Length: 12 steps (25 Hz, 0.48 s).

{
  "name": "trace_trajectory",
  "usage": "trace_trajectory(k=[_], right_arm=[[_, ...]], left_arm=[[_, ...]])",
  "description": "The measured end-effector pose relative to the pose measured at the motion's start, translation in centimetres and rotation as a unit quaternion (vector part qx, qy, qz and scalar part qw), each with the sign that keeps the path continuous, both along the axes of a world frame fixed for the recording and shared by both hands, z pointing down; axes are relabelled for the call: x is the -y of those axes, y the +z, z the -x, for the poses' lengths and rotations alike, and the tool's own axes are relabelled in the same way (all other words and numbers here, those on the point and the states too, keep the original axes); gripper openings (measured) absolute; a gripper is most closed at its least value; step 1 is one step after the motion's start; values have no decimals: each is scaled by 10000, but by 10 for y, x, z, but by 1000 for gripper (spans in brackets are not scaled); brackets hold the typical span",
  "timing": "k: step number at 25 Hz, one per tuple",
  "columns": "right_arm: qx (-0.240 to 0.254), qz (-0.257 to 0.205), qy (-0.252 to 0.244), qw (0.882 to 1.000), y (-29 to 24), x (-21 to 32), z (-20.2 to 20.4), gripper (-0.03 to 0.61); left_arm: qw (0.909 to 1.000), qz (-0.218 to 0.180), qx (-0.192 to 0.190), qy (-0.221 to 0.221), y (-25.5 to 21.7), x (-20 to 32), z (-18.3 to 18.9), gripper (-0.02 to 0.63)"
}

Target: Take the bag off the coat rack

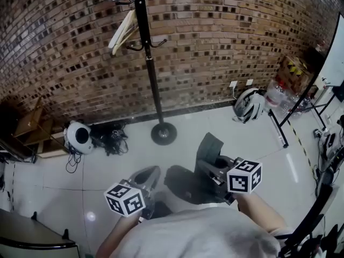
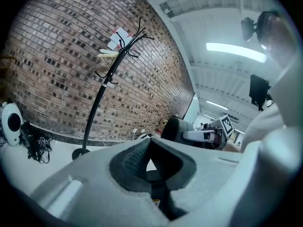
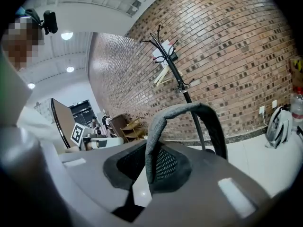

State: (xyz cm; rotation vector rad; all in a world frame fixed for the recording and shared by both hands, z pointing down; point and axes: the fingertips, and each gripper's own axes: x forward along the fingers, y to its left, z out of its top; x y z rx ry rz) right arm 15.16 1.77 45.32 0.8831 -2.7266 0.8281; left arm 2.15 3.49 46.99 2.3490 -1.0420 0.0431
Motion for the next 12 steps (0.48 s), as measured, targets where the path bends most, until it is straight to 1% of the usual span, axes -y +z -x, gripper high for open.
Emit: trace_trajectory(k=[6,12], right_arm=[[143,-119,-61,9998,-4,-25,-3,23],[282,-218,-60,9993,-11,-33,3,23]], left_arm=[[9999,-109,116,8,-8,-25,-9,-5],[9995,-244,174,-75,-14,-36,-5,-5]])
